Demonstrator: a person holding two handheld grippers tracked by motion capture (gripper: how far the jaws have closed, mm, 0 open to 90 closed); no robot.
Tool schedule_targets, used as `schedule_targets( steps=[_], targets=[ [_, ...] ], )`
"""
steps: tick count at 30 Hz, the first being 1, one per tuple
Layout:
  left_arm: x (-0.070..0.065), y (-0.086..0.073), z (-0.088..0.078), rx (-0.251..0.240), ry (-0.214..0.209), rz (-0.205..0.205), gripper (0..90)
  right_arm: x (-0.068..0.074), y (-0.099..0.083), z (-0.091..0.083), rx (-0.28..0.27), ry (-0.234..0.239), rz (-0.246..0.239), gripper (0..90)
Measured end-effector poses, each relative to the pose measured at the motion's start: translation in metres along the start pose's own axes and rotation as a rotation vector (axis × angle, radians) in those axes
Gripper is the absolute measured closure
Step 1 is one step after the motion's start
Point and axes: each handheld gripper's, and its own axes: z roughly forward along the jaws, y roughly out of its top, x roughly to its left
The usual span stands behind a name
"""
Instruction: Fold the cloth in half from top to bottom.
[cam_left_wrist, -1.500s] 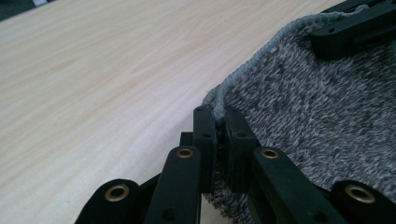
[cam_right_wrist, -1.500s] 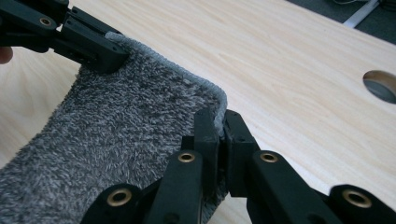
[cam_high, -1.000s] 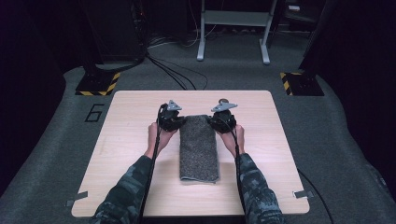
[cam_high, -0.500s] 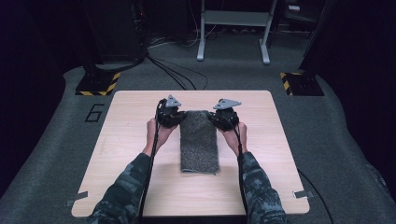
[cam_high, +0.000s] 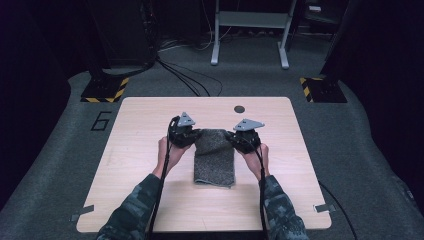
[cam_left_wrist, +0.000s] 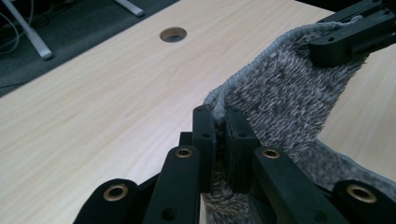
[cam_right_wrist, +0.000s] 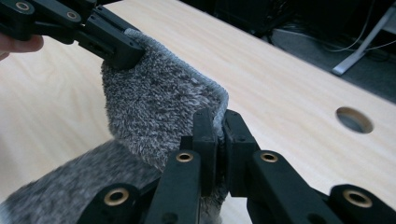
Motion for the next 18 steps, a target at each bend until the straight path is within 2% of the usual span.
schedule_targets(
  steps=[4, 8, 10, 18],
  targets=[
    [-0.006, -0.012, 0.000, 0.020, -0.015, 0.007, 84.3, 0.010, -0.013, -0.002, 0.022, 0.016, -0.001, 85.3],
    [-0.011, -0.023, 0.001, 0.026, -0.032, -0.003, 83.9, 0.018, -0.024, -0.001, 0.043, 0.033, -0.014, 85.2],
    [-0.014, -0.027, 0.001, 0.044, -0.041, -0.003, 83.4, 0.022, -0.032, -0.002, 0.057, 0.043, -0.016, 85.0],
    [-0.028, -0.042, 0.000, 0.081, -0.081, 0.005, 82.3, 0.029, -0.050, -0.004, 0.092, 0.064, -0.021, 84.5]
  ],
)
